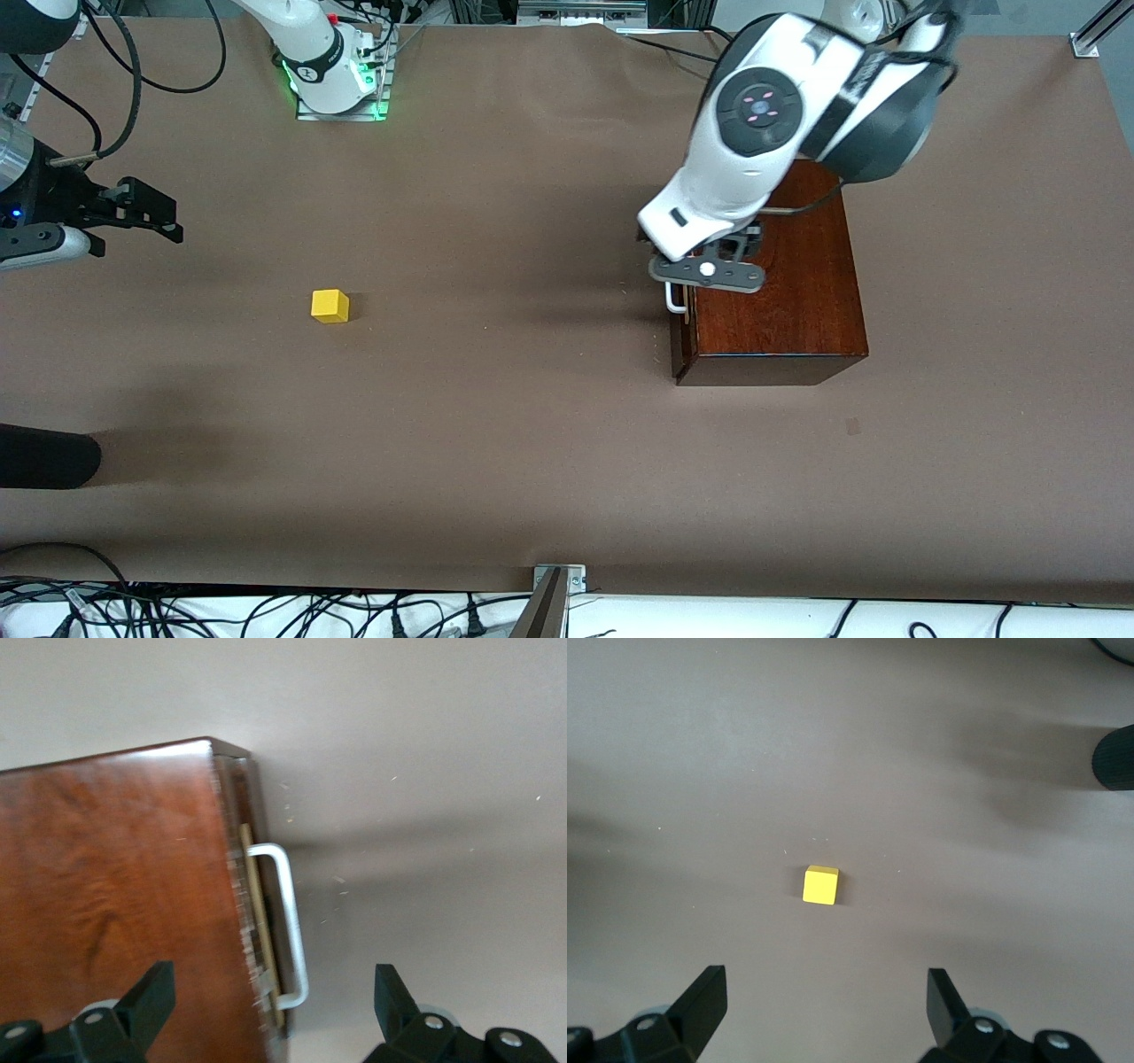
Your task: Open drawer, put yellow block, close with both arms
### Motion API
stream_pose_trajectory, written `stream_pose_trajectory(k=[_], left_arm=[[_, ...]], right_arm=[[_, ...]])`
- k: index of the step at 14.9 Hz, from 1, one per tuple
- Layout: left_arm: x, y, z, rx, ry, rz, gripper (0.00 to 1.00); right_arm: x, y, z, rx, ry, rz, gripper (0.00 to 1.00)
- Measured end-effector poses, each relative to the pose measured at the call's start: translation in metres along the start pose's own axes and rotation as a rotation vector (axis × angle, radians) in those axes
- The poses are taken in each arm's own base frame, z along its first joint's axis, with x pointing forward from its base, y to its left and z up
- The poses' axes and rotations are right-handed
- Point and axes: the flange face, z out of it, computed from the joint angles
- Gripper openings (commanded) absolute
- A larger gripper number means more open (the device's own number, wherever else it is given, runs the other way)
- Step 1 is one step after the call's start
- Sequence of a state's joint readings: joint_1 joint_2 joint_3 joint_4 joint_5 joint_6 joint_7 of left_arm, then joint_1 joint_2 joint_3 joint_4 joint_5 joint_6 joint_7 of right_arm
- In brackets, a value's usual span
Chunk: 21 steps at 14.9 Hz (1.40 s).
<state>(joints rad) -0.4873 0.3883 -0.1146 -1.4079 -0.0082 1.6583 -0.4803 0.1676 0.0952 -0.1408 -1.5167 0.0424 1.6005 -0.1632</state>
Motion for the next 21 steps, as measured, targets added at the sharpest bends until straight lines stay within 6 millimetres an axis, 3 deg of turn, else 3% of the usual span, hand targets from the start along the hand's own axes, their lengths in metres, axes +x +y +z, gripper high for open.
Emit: stream_pose_trajectory(k=[9, 15, 21], left_arm=[[0.006, 0.037, 0.084, 0.059, -0.108, -0.049, 1.0], [-0.044, 0.098, 0.145, 0.311, -0.054, -0.042, 1.0], [-0.048, 0.086, 0.194, 0.348, -0.048, -0.03, 1.0]], right_arm=[[0.0, 0.0, 0.0, 0.0, 0.0, 0.0, 1.0], [0.0, 0.003, 0.0, 0.0, 0.0, 0.005, 1.0], [0.0, 0.003, 0.0, -0.001, 0.004, 0.006, 1.0]])
